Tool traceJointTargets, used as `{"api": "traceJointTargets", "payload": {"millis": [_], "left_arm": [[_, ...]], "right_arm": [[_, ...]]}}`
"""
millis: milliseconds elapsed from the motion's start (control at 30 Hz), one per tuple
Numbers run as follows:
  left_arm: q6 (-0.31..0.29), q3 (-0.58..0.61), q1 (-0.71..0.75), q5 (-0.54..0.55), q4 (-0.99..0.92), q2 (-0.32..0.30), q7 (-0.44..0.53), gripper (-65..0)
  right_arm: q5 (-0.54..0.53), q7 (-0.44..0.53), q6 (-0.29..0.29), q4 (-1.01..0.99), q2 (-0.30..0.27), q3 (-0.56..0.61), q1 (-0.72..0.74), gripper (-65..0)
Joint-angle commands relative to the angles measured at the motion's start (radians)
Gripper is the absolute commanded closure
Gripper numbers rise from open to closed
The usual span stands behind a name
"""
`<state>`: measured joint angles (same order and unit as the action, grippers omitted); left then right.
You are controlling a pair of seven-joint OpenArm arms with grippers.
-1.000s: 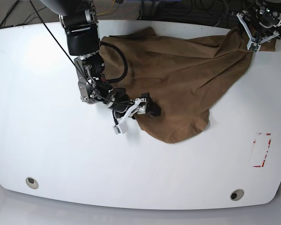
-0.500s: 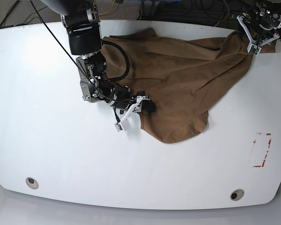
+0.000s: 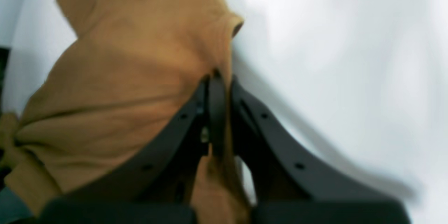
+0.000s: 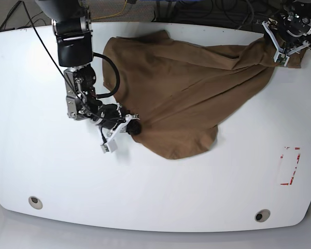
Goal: Layout the t-shirt on the table in an organized manner, then fold the t-shirt properly
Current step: 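Lower the right gripper and grasp the shirt edge beside it, then drag the grasped shirt edge with the right gripper toward its arm base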
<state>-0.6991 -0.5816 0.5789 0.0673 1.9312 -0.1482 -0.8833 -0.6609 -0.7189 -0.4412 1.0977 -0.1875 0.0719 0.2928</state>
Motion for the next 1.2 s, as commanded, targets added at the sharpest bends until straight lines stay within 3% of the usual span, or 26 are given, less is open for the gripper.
{"api": "traceJointTargets", "payload": {"millis": [0,300,700,1167], "left_arm": [[0.001,-0.001,-0.001,-0.001,0.017,-0.026,0.005,-27.2],[0.001,0.019,-0.036,0.001,0.018,-0.043,0.005,-27.2],[0.001,0.058,-0.072,-0.002,0.018,-0.058,0.005,-27.2],[0.001,0.058,-0.064,-0.002,0.018,-0.057,0.005,-27.2]], "right_arm": [[-0.020,0.018,-0.005,0.015,-0.037,-0.008,0.024,0.0],[-0.020,0.022,-0.005,0.014,-0.122,-0.031,0.019,0.0],[-0.020,0.048,-0.005,-0.043,-0.180,-0.152,-0.007,0.0],[-0.020,0.114,0.002,-0.044,-0.217,-0.157,-0.031,0.0]]}}
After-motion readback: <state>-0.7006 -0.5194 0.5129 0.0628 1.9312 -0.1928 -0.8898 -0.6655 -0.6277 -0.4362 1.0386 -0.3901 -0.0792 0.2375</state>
